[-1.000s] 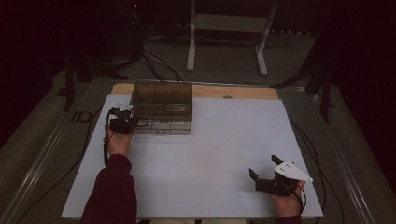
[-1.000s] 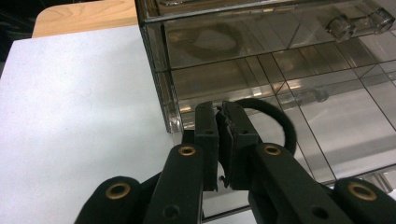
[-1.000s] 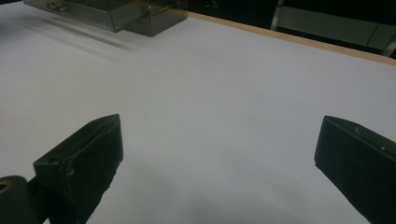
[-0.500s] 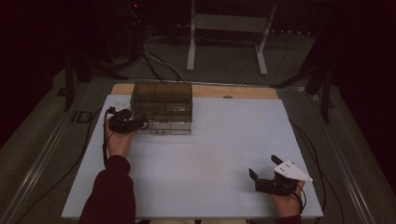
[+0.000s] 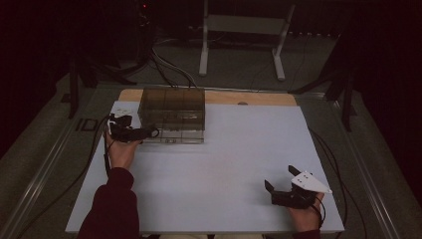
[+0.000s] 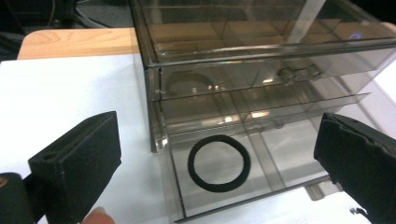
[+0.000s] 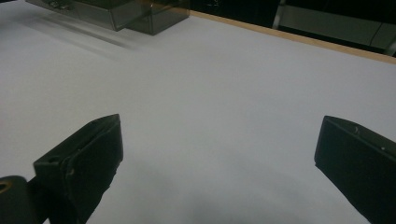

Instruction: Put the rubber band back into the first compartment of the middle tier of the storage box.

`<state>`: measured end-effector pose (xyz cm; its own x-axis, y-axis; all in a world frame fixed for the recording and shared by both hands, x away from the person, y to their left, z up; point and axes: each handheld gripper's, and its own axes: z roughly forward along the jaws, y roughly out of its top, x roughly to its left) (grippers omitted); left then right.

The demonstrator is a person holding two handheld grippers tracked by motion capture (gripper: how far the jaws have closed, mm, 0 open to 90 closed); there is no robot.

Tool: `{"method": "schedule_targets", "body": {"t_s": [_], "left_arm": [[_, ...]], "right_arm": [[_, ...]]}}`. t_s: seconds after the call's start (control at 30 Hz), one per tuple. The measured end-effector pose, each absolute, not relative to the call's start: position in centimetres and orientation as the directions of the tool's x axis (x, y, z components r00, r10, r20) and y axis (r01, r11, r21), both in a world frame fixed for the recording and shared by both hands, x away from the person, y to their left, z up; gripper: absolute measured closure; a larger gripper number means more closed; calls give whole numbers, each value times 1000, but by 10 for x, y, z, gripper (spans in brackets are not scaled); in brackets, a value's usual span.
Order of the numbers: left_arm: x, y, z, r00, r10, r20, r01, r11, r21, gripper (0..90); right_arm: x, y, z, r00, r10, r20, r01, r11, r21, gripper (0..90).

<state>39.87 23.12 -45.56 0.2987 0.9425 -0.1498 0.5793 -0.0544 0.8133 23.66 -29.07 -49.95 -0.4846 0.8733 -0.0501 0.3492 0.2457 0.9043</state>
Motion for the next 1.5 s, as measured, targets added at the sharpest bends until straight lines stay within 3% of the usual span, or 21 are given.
{"method": "schedule_targets", "body": {"t_s": [0.6, 0.97, 1.5], "left_arm": [[369, 237, -441, 349, 930, -115, 519, -90, 850, 2], [346, 244, -450, 388, 916, -107, 505, -114, 856, 18], [304, 254, -461, 423, 906, -27, 431, -175, 885, 7]], "right_arm": [[236, -290, -499, -485, 873, -49, 348, 244, 905, 14], [236, -288, -499, -492, 869, -53, 347, 251, 904, 14], [236, -285, -500, -504, 862, -58, 342, 261, 903, 14]]}}
